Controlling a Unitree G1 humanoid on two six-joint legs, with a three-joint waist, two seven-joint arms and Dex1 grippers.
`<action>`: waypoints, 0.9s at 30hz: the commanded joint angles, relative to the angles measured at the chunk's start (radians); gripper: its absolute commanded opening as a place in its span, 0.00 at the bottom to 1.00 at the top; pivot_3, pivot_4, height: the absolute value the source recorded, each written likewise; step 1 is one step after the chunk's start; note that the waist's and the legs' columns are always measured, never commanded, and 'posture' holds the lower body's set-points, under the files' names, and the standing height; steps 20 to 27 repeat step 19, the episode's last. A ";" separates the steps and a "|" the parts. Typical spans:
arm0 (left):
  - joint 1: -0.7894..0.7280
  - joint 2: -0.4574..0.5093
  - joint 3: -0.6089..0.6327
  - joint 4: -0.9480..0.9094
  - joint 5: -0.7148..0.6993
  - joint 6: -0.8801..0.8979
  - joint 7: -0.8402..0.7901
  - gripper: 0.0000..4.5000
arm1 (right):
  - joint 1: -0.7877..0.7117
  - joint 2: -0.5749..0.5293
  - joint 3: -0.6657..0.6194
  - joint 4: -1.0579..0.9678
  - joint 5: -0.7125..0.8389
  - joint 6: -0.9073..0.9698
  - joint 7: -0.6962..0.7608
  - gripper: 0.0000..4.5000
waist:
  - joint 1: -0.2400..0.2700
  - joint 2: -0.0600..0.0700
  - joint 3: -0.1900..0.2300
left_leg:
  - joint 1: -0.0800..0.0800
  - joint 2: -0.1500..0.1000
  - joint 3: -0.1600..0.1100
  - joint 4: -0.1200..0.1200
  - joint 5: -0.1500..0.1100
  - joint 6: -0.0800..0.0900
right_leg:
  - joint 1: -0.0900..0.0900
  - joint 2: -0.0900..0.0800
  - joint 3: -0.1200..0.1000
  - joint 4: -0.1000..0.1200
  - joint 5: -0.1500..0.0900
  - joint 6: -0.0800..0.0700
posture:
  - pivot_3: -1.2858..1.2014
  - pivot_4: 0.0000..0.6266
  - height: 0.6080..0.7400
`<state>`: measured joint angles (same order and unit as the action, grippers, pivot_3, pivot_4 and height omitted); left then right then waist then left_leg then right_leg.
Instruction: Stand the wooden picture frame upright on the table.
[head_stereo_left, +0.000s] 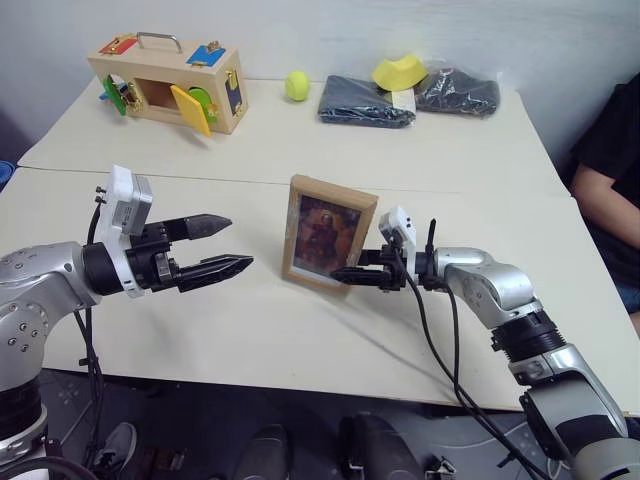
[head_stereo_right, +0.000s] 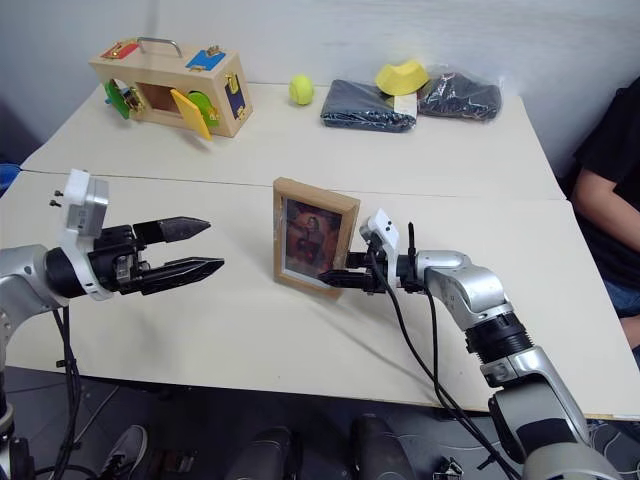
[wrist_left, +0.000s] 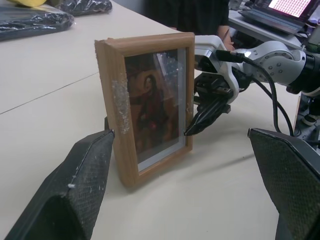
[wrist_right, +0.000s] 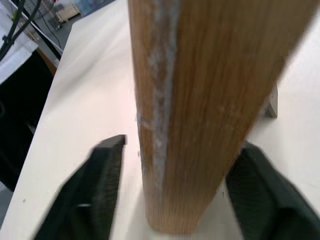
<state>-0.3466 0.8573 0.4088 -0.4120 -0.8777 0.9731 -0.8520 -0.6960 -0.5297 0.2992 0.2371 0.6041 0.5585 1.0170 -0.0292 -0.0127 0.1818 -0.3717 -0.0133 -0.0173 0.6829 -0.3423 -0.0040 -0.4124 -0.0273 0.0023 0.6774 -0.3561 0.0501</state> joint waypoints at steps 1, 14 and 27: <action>-0.022 0.026 -0.007 0.014 -0.005 -0.036 -0.023 1.00 | 0.006 -0.002 -0.044 -0.059 0.001 0.050 0.030 0.96 | 0.000 0.000 0.000 | 0.000 0.000 0.000 0.000 0.000 0.000 | 0.000 0.000 0.000 0.000 0.000 0.000 | 0.52 0.24 1.00; -0.010 0.041 -0.031 0.061 0.066 -0.157 -0.041 1.00 | 0.144 -0.396 -0.392 -0.262 0.062 0.029 0.252 1.00 | 0.027 0.002 0.001 | -0.002 -0.001 0.000 -0.001 -0.002 0.003 | 0.000 -0.001 0.000 -0.005 0.000 0.001 | 0.52 0.24 1.00; -0.032 0.037 -0.038 0.095 0.078 -0.190 -0.032 1.00 | 0.214 -0.441 -0.512 -0.361 0.197 0.145 0.280 1.00 | 0.021 0.002 0.001 | 0.002 0.002 0.000 -0.002 -0.002 0.002 | 0.003 0.001 0.000 -0.005 0.000 0.001 | 0.52 0.24 1.00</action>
